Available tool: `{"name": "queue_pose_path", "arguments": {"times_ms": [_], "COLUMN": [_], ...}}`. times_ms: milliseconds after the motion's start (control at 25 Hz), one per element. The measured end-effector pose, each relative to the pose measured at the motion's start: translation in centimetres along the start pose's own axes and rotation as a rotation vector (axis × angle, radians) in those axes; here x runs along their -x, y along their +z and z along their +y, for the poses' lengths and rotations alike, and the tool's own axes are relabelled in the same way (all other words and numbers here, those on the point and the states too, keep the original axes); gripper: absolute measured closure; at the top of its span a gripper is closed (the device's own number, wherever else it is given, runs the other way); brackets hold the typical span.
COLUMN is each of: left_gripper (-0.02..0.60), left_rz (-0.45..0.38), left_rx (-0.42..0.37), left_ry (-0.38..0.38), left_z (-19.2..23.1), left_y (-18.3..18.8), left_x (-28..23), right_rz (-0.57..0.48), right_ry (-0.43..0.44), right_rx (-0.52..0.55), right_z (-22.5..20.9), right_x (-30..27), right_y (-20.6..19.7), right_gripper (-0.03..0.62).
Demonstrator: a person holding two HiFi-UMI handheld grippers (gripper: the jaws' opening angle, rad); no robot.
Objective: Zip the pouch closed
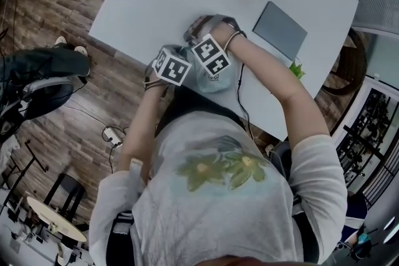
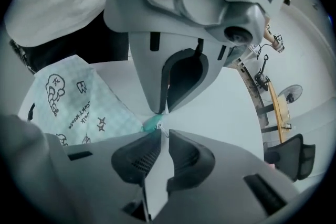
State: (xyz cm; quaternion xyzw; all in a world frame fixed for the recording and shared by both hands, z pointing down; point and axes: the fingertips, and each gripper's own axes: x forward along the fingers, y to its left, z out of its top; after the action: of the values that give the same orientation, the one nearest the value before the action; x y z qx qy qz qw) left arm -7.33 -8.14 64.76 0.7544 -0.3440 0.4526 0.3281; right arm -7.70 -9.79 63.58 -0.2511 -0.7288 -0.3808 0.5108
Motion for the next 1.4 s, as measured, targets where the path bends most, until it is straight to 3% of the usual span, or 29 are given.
{"name": "queue_pose_path", "arguments": {"times_ms": [160, 600, 1080, 1400], "left_gripper": [0.557, 0.557, 0.557, 0.557], "left_rz": [-0.001, 0.004, -0.01, -0.021], "left_rx": [0.006, 0.013, 0.009, 0.026], "left_ry": [-0.002, -0.007, 0.015, 0.008], "left_z": [0.0, 0.2, 0.6, 0.2], "left_y": [0.0, 0.0, 0.2, 0.0], "left_x": [0.1, -0.2, 0.3, 0.1], "right_rz": [-0.006, -0.091, -0.108, -0.066], "right_ry": [-0.002, 0.065, 0.078, 0.087], "right_rx": [-0.017, -0.295, -0.343, -0.284], "right_z": [0.4, 1.0, 1.7, 1.8], "right_x": [-0.1, -0.1, 0.6, 0.9], "right_y": [-0.3, -0.6, -0.6, -0.6], "right_gripper": [0.572, 0.576, 0.576, 0.576]}}
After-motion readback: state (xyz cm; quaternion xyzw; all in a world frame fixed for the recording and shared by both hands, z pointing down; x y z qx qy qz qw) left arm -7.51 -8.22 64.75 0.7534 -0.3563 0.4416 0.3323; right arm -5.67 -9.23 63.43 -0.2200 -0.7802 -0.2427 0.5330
